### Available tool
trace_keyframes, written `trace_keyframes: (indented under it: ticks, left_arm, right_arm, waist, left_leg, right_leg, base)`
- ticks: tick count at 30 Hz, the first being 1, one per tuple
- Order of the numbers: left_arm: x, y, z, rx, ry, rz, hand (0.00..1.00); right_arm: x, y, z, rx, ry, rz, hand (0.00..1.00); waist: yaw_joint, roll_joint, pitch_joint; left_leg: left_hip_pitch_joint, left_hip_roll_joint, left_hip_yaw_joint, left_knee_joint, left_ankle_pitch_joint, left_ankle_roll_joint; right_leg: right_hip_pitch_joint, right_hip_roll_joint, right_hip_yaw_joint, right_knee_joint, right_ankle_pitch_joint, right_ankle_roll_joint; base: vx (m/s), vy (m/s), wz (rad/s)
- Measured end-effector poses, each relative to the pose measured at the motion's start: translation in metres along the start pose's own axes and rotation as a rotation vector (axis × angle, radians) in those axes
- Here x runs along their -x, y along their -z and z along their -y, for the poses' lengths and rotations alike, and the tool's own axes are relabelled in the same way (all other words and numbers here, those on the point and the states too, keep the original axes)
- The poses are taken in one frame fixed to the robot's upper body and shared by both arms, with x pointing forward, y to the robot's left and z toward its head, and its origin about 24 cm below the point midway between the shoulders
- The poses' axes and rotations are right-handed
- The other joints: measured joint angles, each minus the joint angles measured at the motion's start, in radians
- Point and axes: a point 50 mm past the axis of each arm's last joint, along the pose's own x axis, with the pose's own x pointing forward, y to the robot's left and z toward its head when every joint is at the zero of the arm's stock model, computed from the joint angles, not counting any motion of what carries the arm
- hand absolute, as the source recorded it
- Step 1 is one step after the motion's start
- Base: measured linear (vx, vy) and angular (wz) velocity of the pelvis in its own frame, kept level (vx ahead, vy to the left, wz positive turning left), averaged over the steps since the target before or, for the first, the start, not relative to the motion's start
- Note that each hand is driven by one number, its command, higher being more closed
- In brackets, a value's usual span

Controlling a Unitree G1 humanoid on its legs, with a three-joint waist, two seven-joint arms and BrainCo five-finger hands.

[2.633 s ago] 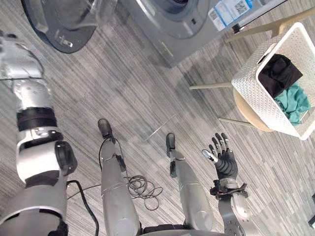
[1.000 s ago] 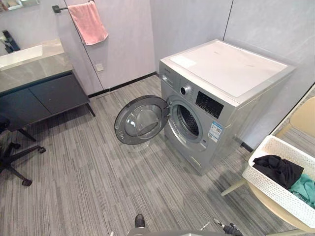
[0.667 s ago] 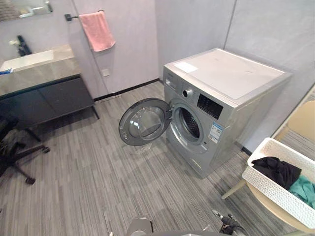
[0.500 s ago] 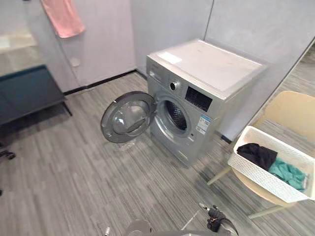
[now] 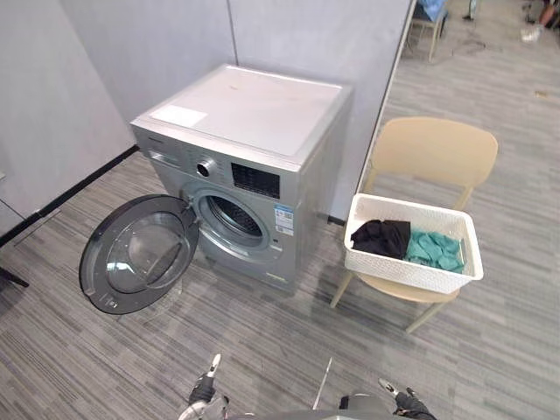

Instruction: Pick up the laundry basket with both hands and put the clothes into the washing machine.

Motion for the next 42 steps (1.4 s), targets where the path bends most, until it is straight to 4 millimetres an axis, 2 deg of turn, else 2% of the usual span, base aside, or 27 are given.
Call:
trace_keyframes:
  ticks: [2,3,5,7,8,9,10,11,12,13,14,15,16,17,19,21,27,28,31,34,36,37,38,39,40,41,42]
  left_arm:
    - [0.000,0.002,0.003,-0.005,0.006,-0.009,0.00]
    - [0.000,0.003,0.002,-0.004,0.001,-0.012,0.00]
    - [0.001,0.008,-0.001,-0.019,-0.009,-0.039,0.00]
    - [0.002,0.012,-0.007,-0.039,-0.022,-0.066,0.00]
    - [0.002,0.012,-0.011,-0.062,-0.030,-0.069,0.00]
    - [0.002,0.012,-0.012,-0.072,-0.032,-0.068,0.00]
    - [0.001,0.009,-0.015,-0.085,-0.039,-0.063,0.00]
    - [0.001,0.006,-0.018,-0.088,-0.050,-0.052,0.00]
    - [0.000,-0.002,-0.023,-0.100,-0.066,-0.026,0.00]
    - [0.000,-0.003,-0.023,-0.100,-0.069,-0.020,0.00]
    - [0.000,-0.004,-0.021,-0.100,-0.063,-0.016,0.00]
    - [0.000,-0.002,-0.018,-0.102,-0.054,-0.015,0.00]
    - [0.000,0.001,-0.014,-0.109,-0.042,-0.023,0.00]
    - [0.001,0.002,-0.012,-0.122,-0.031,-0.028,0.00]
    - [0.001,0.004,-0.013,-0.105,-0.037,-0.034,0.00]
    - [0.001,0.005,-0.015,-0.063,-0.051,-0.039,0.00]
    - [0.000,0.005,-0.014,0.016,-0.042,-0.048,0.00]
    - [-0.001,0.000,-0.009,-0.007,-0.024,-0.035,0.00]
    - [-0.004,-0.009,-0.007,-0.052,-0.011,-0.015,0.00]
    - [-0.004,-0.011,-0.006,-0.130,-0.005,-0.007,0.00]
    - [-0.004,-0.011,-0.005,-0.159,-0.001,-0.008,0.00]
    - [-0.004,-0.012,-0.004,-0.179,0.000,-0.005,0.00]
    - [-0.004,-0.012,-0.004,-0.200,-0.004,-0.003,0.00]
    - [-0.005,-0.013,-0.005,-0.215,-0.006,-0.001,0.00]
    - [-0.005,-0.014,-0.006,-0.250,-0.006,-0.011,0.00]
    - [-0.005,-0.008,-0.004,-0.290,0.005,-0.033,0.00]
    - [-0.005,-0.007,-0.003,-0.306,0.010,-0.039,0.00]
  right_arm:
    - [0.000,-0.001,0.002,-0.016,0.008,0.003,0.00]
    - [0.000,0.000,0.005,-0.021,0.019,-0.004,0.00]
    - [-0.001,0.004,0.009,-0.014,0.034,-0.036,0.00]
    - [-0.003,0.003,0.008,-0.011,0.038,-0.052,0.00]
    - [-0.003,0.003,0.010,-0.008,0.045,-0.060,0.00]
    - [-0.004,0.003,0.009,-0.010,0.045,-0.062,0.00]
    - [-0.004,0.003,0.007,-0.013,0.045,-0.064,0.00]
    - [-0.004,0.003,0.005,-0.014,0.047,-0.066,0.00]
    - [-0.005,-0.001,0.001,-0.008,0.046,-0.057,0.00]
    - [-0.006,-0.003,-0.003,-0.008,0.035,-0.047,0.00]
    - [-0.007,-0.012,-0.003,-0.005,0.032,-0.008,0.00]
    - [-0.009,-0.020,-0.005,0.000,0.028,0.011,0.00]
    - [-0.010,-0.026,-0.007,0.004,0.023,0.022,0.00]
    - [-0.010,-0.026,-0.010,0.008,0.013,0.024,0.00]
    - [-0.010,-0.024,-0.016,0.024,-0.005,0.021,0.00]
    - [-0.008,-0.014,-0.026,0.049,-0.036,-0.002,0.00]
    - [-0.003,0.001,-0.031,0.115,-0.086,-0.021,0.00]
    - [-0.003,0.000,-0.034,0.129,-0.096,-0.010,0.00]
    - [-0.002,-0.004,-0.036,0.131,-0.114,0.010,0.00]
    - [-0.001,-0.001,-0.033,0.130,-0.109,0.007,0.00]
    - [-0.001,-0.002,-0.033,0.130,-0.108,0.008,0.00]
    - [-0.002,-0.002,-0.033,0.130,-0.108,0.008,0.00]
    - [-0.002,-0.001,-0.033,0.128,-0.106,0.002,0.00]
    - [-0.002,0.000,-0.033,0.126,-0.105,-0.007,0.00]
    - [-0.002,0.004,-0.031,0.114,-0.096,-0.028,0.00]
    - [-0.003,0.004,-0.025,0.098,-0.075,-0.036,0.00]
    - [-0.003,0.004,-0.021,0.096,-0.063,-0.041,0.00]
  waist:
    - [-0.002,0.005,-0.006]
    - [0.001,0.015,-0.016]
    - [0.002,0.011,-0.033]
    - [-0.007,0.019,-0.050]
    - [-0.019,0.022,-0.055]
    - [-0.019,0.022,-0.056]
    - [-0.019,0.013,-0.051]
    - [-0.017,0.000,-0.042]
    - [-0.014,-0.013,-0.031]
    - [-0.004,-0.011,-0.023]
    - [0.011,-0.014,-0.009]
    - [0.019,-0.008,-0.008]
    - [0.027,0.001,-0.008]
    - [0.032,0.010,-0.011]
    - [0.035,0.006,-0.014]
    - [0.036,-0.009,-0.020]
    - [0.037,-0.026,-0.034]
    - [0.042,-0.032,-0.030]
    - [0.033,-0.044,-0.014]
    - [0.034,-0.061,-0.014]
    - [0.031,-0.061,-0.014]
    - [0.030,-0.061,-0.014]
    - [0.030,-0.067,-0.017]
    - [0.031,-0.075,-0.018]
    - [0.026,-0.086,-0.016]
    - [0.026,-0.063,-0.018]
    - [0.025,-0.057,-0.017]
  left_leg:
    - [0.002,0.028,-0.001,-0.027,0.023,-0.037]
    - [0.003,0.049,-0.010,-0.034,0.041,-0.055]
    - [0.000,0.085,-0.037,-0.036,0.076,-0.087]
    - [-0.013,0.118,-0.083,-0.030,0.098,-0.094]
    - [-0.043,0.142,-0.125,0.023,0.101,-0.089]
    - [-0.067,0.155,-0.146,0.070,0.101,-0.089]
    - [-0.110,0.170,-0.175,0.165,0.106,-0.082]
    - [-0.168,0.183,-0.211,0.304,0.130,-0.040]
    - [-0.239,0.191,-0.228,0.461,0.155,0.034]
    - [-0.268,0.185,-0.237,0.552,0.135,0.063]
    - [-0.309,0.137,-0.268,0.658,0.085,0.057]
    - [-0.335,0.054,-0.291,0.676,0.035,-0.002]
    - [-0.342,-0.029,-0.297,0.584,-0.004,-0.023]
    - [-0.326,-0.093,-0.289,0.415,-0.011,-0.002]
    - [-0.292,-0.137,-0.296,0.227,-0.018,0.033]
    - [-0.256,-0.168,-0.304,0.132,0.021,0.105]
    - [-0.131,-0.178,-0.254,0.055,0.022,0.109]
    - [-0.106,-0.179,-0.240,0.017,0.021,0.111]
    - [-0.056,-0.190,-0.214,0.003,0.025,0.118]
    - [0.023,-0.180,-0.217,-0.025,0.019,0.128]
    - [0.039,-0.158,-0.231,-0.039,0.018,0.127]
    - [0.041,-0.144,-0.245,-0.038,0.016,0.122]
    - [0.033,-0.132,-0.256,-0.035,0.011,0.103]
    - [0.031,-0.130,-0.263,-0.031,0.006,0.091]
    - [0.033,-0.127,-0.290,-0.023,-0.005,0.071]
    - [0.032,-0.103,-0.335,-0.024,0.000,0.063]
    - [0.033,-0.094,-0.353,-0.026,0.002,0.061]
  right_leg:
    - [-0.004,0.016,-0.044,-0.001,-0.005,-0.001]
    - [0.004,0.040,-0.057,-0.011,-0.011,-0.012]
    - [0.020,0.080,-0.071,-0.039,-0.012,-0.033]
    - [0.048,0.123,-0.093,-0.089,-0.010,-0.041]
    - [0.072,0.151,-0.103,-0.130,-0.001,-0.065]
    - [0.085,0.164,-0.108,-0.150,0.001,-0.068]
    - [0.108,0.179,-0.110,-0.178,0.012,-0.077]
    - [0.147,0.196,-0.107,-0.203,0.020,-0.089]
    - [0.179,0.205,-0.095,-0.221,0.031,-0.117]
    - [0.194,0.211,-0.083,-0.226,0.032,-0.129]
    - [0.219,0.217,-0.061,-0.237,0.035,-0.137]
    - [0.233,0.214,-0.038,-0.247,0.038,-0.140]
    - [0.241,0.213,-0.013,-0.263,0.042,-0.135]
    - [0.254,0.216,0.001,-0.283,0.045,-0.130]
    - [0.257,0.218,0.022,-0.298,0.048,-0.121]
    - [0.260,0.205,0.053,-0.326,0.062,-0.098]
    - [0.311,0.183,0.102,-0.293,0.057,-0.078]
    - [0.244,0.174,0.103,-0.153,0.020,-0.027]
    - [0.086,0.119,0.070,0.242,-0.008,0.024]
    - [0.056,0.027,0.045,0.390,-0.017,0.012]
    - [0.053,-0.030,0.043,0.357,-0.016,0.010]
    - [0.057,-0.062,0.045,0.285,-0.013,0.007]
    - [0.068,-0.073,0.054,0.150,0.028,-0.008]
    - [0.082,-0.078,0.063,0.066,0.095,-0.014]
    - [0.131,-0.054,0.106,-0.020,0.123,0.039]
    - [0.157,-0.023,0.106,-0.071,0.123,0.040]
    - [0.171,-0.013,0.102,-0.097,0.122,0.041]
  base:
    - [0.01,-0.207,-0.01]
    - [0.05,-0.259,0.07]
    - [0.07,-0.312,0.01]
    - [0.08,-0.273,0.13]
    - [0.09,-0.253,0.18]
    - [0.10,-0.238,0.10]
    - [0.13,-0.237,-0.02]
    - [0.17,-0.257,-0.13]
    - [0.16,-0.187,-0.23]
    - [0.14,-0.123,-0.44]
    - [0.13,-0.045,-0.65]
    - [0.14,-0.004,-0.85]
    - [0.12,0.053,-0.77]
    - [0.10,0.058,-0.51]
    - [0.15,0.045,-0.25]
    - [0.22,0.038,-0.26]
    - [0.16,0.077,-0.29]
    - [0.08,0.059,-0.25]
    - [0.06,0.030,-0.14]
    - [0.07,-0.059,0.11]
    - [0.08,-0.135,0.26]
    - [0.14,-0.239,0.23]
    - [0.13,-0.242,0.14]
    - [0.12,-0.286,0.08]
    - [0.08,-0.304,0.02]
    - [0.06,-0.309,0.00]
    - [0.03,-0.345,-0.10]
